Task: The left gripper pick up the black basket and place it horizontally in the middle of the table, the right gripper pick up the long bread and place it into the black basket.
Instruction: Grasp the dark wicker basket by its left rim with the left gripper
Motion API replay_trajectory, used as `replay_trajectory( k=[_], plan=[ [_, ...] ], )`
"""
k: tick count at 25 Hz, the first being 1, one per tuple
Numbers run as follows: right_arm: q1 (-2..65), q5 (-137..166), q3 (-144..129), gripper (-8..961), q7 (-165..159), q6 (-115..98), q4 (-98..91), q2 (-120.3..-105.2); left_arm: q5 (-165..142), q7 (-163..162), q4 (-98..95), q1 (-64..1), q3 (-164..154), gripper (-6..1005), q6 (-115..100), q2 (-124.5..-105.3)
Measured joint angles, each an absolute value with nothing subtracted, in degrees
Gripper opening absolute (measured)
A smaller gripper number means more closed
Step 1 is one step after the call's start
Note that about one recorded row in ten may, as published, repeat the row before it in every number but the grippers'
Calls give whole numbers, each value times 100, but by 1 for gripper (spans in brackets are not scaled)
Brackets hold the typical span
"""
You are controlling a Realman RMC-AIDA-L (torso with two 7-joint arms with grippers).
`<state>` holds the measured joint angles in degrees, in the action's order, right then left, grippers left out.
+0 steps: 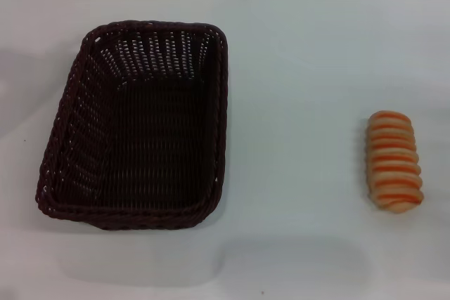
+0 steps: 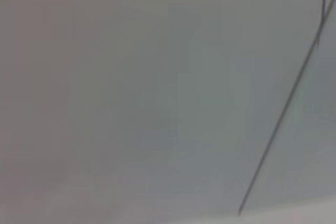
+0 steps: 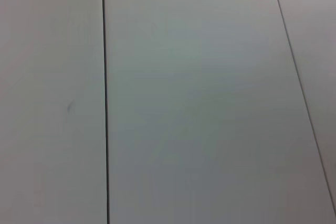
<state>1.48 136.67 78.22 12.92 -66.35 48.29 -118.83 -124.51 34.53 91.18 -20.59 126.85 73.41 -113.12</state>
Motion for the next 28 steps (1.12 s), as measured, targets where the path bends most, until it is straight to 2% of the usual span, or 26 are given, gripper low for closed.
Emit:
replay_trajectory(
  k=[3,7,14,16,22,28],
  plan=[
    [149,13666,7822,565,1292,-6637,4841,-11884,-13221,3067,9319,-2400,12688,561,7971,-11340],
    [146,13666,7822,564,1292,-6638,4843,-11889,-14004,3000,9368,-2749,12694,603,8541,-11514],
    [142,13666,7822,563,1292,-6642,4843,-11897,-14405,2862,9373,-2800,12686,809,8741,-11621],
    [141,13666,7822,563,1292,-6642,4843,-11899,-14430,2833,9356,-2786,12696,835,8786,-11648],
    [147,13667,7815,562,1292,-6645,4849,-11900,-14618,2713,9260,-2718,12673,834,8872,-11772],
    [145,13667,7813,561,1292,-6645,4852,-11900,-14656,2632,9087,-2614,12614,833,8848,-11782]
  ],
)
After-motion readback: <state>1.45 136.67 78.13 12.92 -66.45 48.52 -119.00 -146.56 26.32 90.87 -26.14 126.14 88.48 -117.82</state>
